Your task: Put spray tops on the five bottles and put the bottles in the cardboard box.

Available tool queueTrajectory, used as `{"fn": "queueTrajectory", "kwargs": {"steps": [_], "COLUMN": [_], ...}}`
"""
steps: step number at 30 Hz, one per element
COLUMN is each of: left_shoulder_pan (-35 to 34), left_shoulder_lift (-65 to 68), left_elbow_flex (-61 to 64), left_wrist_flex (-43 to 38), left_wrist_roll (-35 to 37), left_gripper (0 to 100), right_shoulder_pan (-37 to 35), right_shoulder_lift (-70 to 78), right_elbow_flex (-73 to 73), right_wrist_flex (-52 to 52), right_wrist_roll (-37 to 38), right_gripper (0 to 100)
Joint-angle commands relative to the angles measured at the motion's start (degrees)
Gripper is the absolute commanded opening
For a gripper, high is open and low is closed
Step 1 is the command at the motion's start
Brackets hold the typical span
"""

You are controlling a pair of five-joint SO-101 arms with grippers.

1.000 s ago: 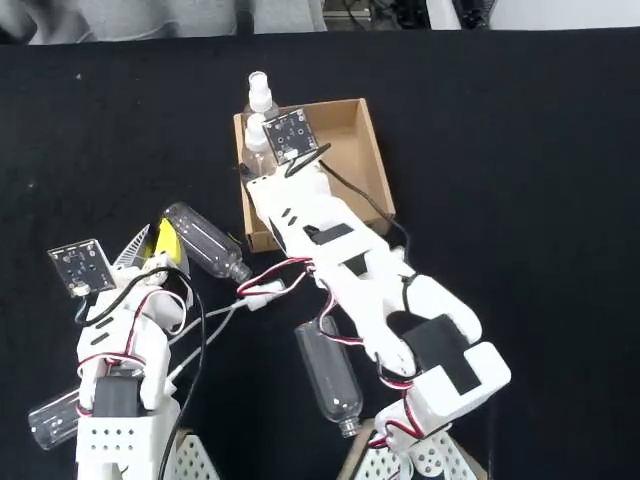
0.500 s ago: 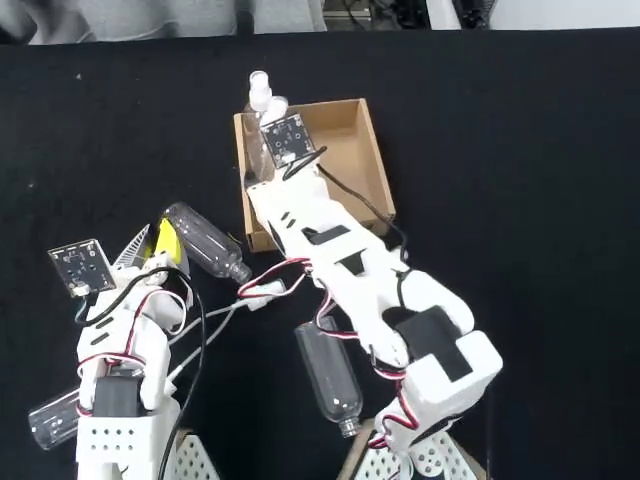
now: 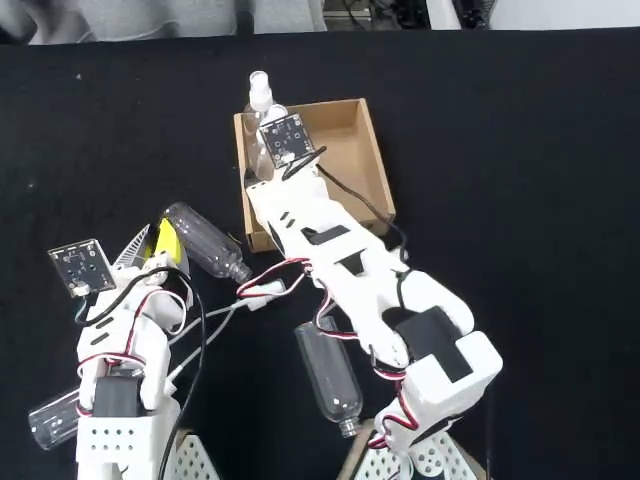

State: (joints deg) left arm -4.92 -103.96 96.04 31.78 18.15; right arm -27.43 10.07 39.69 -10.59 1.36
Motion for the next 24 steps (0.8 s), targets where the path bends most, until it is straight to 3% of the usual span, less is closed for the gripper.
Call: {"fn": "queueTrajectory", "kwargs": {"steps": [1,10,24], "left_shoulder_pan": [-0.6,-0.6,-0.6], "left_shoulder_lift": [0.0,0.0,0.0], "left_elbow_flex": [1.4,1.4,1.4], "left_wrist_flex": [0.2,0.2,0.2], "left_wrist_roll": [-0.4,-0.4,-0.4], "left_gripper": [6,6,6], "right_shoulder_pan": [1.3,1.6,1.6], "right_shoulder_lift": [-1.3,-1.3,-10.1], "right_elbow_flex": [-3.3,-3.1,-3.2], "right_wrist_flex": [-0.5,-0.1,14.8], "right_wrist_roll": [0.0,0.0,-0.3], "right_gripper": [21.7,21.7,21.7]}}
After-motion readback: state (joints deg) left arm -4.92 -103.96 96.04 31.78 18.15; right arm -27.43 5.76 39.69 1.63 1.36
